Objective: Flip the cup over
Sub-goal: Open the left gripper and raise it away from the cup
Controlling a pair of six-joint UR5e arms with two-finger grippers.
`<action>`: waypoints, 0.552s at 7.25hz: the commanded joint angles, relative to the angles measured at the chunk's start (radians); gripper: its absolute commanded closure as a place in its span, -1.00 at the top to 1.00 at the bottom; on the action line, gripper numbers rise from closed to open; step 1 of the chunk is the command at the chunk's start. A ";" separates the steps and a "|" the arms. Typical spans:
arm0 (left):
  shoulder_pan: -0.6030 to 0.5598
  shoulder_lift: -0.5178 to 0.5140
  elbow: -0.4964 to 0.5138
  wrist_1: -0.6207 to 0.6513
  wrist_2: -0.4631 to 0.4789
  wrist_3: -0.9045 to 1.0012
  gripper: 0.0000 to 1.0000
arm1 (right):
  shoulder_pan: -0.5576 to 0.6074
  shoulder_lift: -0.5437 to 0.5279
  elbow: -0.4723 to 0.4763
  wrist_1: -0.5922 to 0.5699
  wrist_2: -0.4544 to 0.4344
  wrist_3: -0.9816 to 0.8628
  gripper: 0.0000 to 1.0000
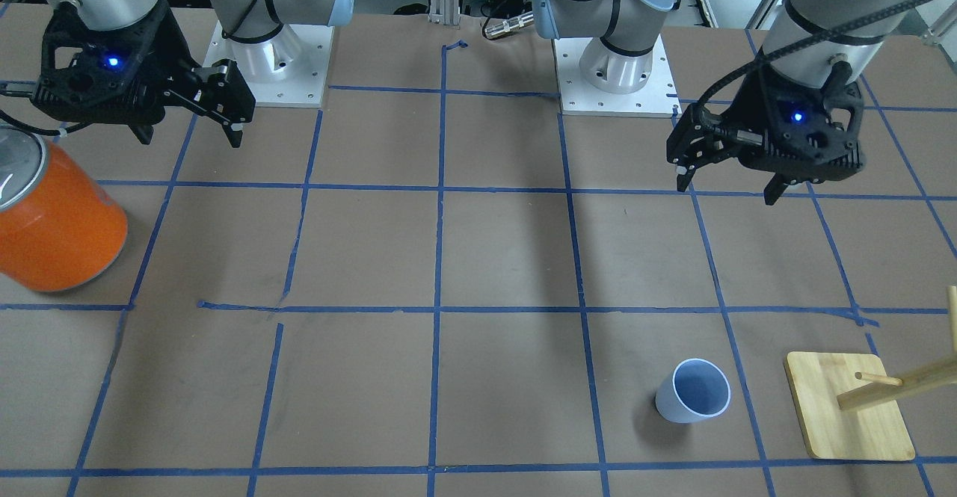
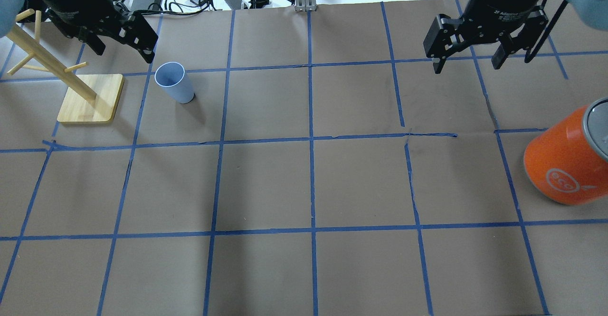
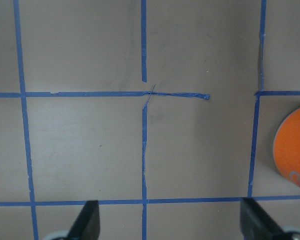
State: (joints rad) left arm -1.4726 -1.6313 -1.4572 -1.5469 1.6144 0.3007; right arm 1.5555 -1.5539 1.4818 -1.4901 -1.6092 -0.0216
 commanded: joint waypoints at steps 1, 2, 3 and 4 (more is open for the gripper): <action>0.000 0.019 -0.012 -0.019 -0.004 -0.005 1.00 | 0.000 0.000 0.002 0.002 0.000 0.002 1.00; -0.008 0.005 -0.011 -0.009 -0.016 -0.065 1.00 | 0.000 0.000 0.002 0.002 0.000 0.002 1.00; -0.052 -0.014 -0.006 0.014 -0.015 -0.216 1.00 | 0.000 -0.002 0.006 0.002 0.000 0.002 1.00; -0.111 -0.028 -0.005 0.016 -0.005 -0.265 1.00 | 0.000 -0.002 0.009 0.001 0.000 0.002 1.00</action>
State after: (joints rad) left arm -1.5246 -1.6414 -1.4645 -1.5405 1.6033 0.1271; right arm 1.5555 -1.5548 1.4872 -1.4883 -1.6091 -0.0200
